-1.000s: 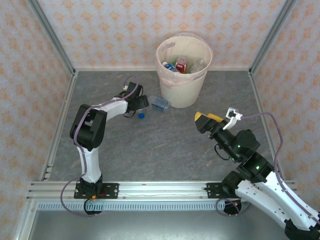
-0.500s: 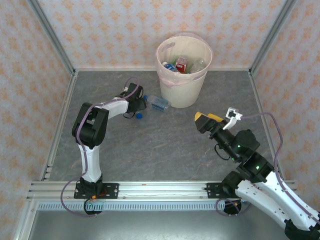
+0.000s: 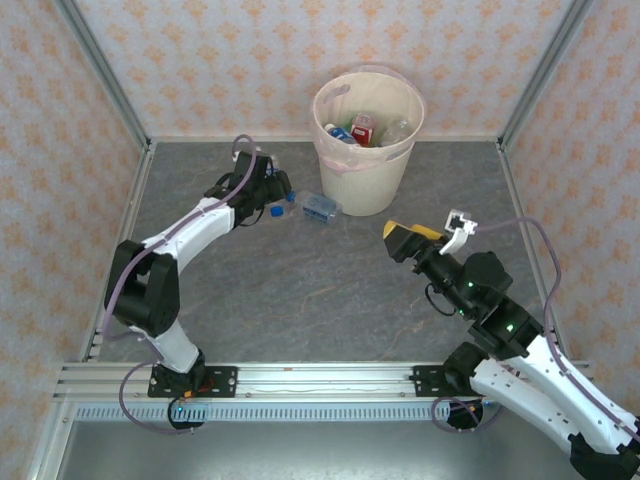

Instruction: Put the plastic bottles in the bin

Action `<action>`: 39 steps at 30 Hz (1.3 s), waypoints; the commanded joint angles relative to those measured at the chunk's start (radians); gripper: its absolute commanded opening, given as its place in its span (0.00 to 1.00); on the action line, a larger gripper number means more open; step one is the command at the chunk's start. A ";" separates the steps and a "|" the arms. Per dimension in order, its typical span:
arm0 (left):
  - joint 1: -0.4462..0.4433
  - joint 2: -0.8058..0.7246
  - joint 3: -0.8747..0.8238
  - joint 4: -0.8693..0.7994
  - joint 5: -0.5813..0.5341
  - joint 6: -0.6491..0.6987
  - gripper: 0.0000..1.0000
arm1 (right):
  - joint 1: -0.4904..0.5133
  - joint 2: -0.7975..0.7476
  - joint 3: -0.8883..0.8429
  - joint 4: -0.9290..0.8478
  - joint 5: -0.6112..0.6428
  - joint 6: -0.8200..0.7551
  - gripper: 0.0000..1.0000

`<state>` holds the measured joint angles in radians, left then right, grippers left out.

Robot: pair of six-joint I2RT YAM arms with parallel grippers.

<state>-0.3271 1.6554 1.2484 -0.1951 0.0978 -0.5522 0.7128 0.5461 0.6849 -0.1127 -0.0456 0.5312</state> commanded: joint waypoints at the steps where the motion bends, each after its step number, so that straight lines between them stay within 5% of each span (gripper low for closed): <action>1: -0.040 -0.057 0.052 -0.003 0.000 -0.005 0.57 | 0.007 0.041 0.081 0.018 -0.017 -0.051 1.00; 15: -0.194 -0.044 0.444 -0.105 -0.083 0.057 0.58 | 0.007 0.270 0.401 -0.117 0.045 -0.183 1.00; 39: -0.239 0.438 1.096 -0.133 -0.038 0.034 0.60 | 0.007 0.406 0.696 -0.386 0.200 -0.260 1.00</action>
<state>-0.5632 2.0773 2.2719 -0.3069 0.0631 -0.5236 0.7128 0.9668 1.3579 -0.4744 0.1284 0.2859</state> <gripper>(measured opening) 0.596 0.996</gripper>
